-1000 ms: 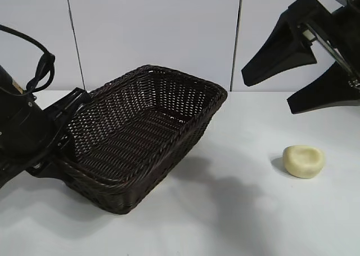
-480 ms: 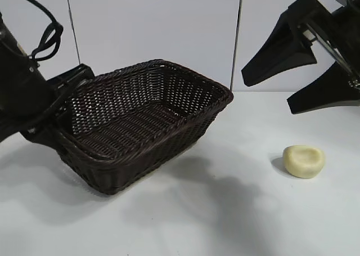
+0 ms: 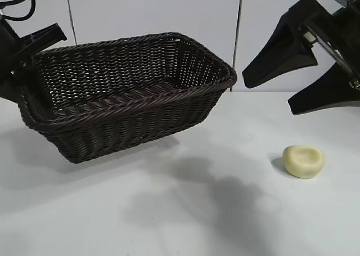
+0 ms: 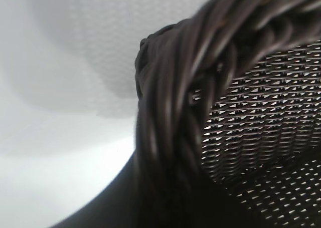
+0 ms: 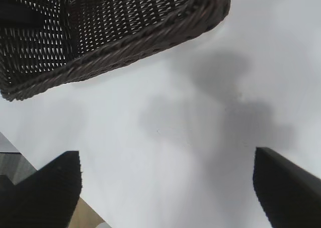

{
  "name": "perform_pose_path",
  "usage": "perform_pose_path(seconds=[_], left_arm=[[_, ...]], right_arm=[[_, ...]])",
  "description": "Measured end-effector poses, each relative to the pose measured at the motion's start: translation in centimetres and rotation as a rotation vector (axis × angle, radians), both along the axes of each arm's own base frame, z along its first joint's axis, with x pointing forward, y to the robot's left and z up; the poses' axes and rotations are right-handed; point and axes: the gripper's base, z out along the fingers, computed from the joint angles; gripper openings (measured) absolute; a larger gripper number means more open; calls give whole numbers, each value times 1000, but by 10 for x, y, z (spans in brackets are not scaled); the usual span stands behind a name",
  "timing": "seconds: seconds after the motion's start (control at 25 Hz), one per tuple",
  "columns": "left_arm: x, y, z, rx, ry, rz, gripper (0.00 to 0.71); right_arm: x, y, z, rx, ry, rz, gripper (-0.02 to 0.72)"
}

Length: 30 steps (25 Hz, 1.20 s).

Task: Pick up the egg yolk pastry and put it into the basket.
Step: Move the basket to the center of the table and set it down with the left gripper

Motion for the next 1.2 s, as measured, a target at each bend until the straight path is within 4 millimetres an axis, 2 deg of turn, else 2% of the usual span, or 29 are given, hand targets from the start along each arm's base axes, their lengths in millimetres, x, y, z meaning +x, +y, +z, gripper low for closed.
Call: perform_pose_path(seconds=[0.24,0.44,0.6,1.0,1.2], left_arm=[[0,0,3,14,-14,-146,97],[4,-1,12,16,-48,-182,97],[6,-2,8,16,-29,-215,97],[28,-34,-28,24,47,-353,97],[32,-35,-51,35,85,-381,97]], right_arm=[[0,0,0,0,0,0,663],[0,0,0,0,0,0,663],[0,0,0,0,0,0,663],[0,0,0,-1,0,0,663],[0,0,0,-6,-1,3,663]])
